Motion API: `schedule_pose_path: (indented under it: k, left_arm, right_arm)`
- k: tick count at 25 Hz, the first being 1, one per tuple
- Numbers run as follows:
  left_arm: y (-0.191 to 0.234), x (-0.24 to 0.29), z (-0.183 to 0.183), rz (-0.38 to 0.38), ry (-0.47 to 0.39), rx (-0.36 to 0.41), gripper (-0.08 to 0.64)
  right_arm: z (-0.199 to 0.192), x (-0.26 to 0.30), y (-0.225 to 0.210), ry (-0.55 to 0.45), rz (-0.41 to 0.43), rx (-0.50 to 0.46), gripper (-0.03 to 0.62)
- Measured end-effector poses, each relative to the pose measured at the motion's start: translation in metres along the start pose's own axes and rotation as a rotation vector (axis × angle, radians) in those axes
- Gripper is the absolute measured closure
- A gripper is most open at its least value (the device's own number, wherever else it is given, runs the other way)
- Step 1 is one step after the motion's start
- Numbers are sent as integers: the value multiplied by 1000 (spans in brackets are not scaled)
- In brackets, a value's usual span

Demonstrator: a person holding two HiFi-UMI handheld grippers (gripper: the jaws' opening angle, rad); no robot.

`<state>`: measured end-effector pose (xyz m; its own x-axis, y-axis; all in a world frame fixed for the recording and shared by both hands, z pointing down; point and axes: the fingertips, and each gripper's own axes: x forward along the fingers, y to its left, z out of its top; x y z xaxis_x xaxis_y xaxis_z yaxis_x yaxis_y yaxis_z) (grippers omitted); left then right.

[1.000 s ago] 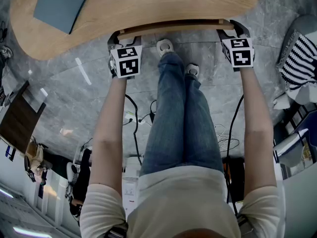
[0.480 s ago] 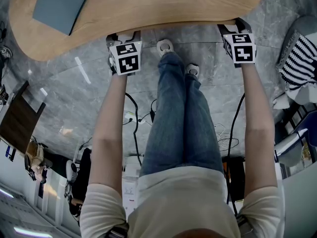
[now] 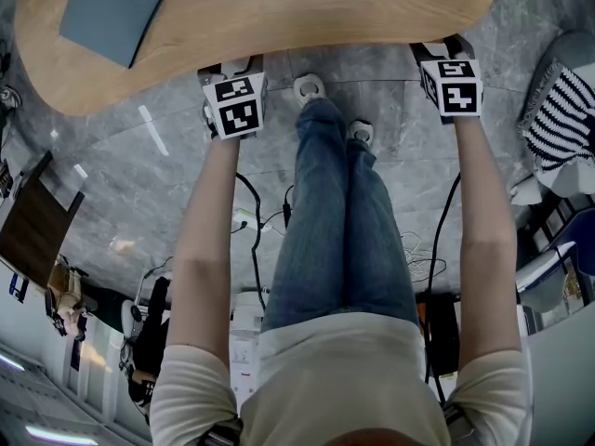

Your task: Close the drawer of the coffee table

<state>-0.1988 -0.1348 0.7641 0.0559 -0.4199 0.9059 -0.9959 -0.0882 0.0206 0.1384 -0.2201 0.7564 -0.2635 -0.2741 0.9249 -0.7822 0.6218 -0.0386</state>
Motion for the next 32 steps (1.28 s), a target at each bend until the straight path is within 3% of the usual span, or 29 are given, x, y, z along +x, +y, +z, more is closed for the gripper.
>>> schedule_pose_path:
  k: [5,11,19,25,32]
  left_arm:
    - [3,3,3,4,-3,-60,282]
    - [4,1,4,8,-17,-63,282]
    - [1,-13,5,20,-86,-153,282]
    - [-4,-32,-3,34,-137,-219,324]
    - [-21,-57,-19,40,-208,-308,468]
  right_arm:
    - [5,3,-2,-6,-1,-1,354]
    - [8,2,-2,-18,-14,0,353]
    - [3,-5,-4,-62,-80,66,356]
    - [-16,-16,6,-84,-98,80,434]
    - [-25,-35,48,-186,-57,134,487]
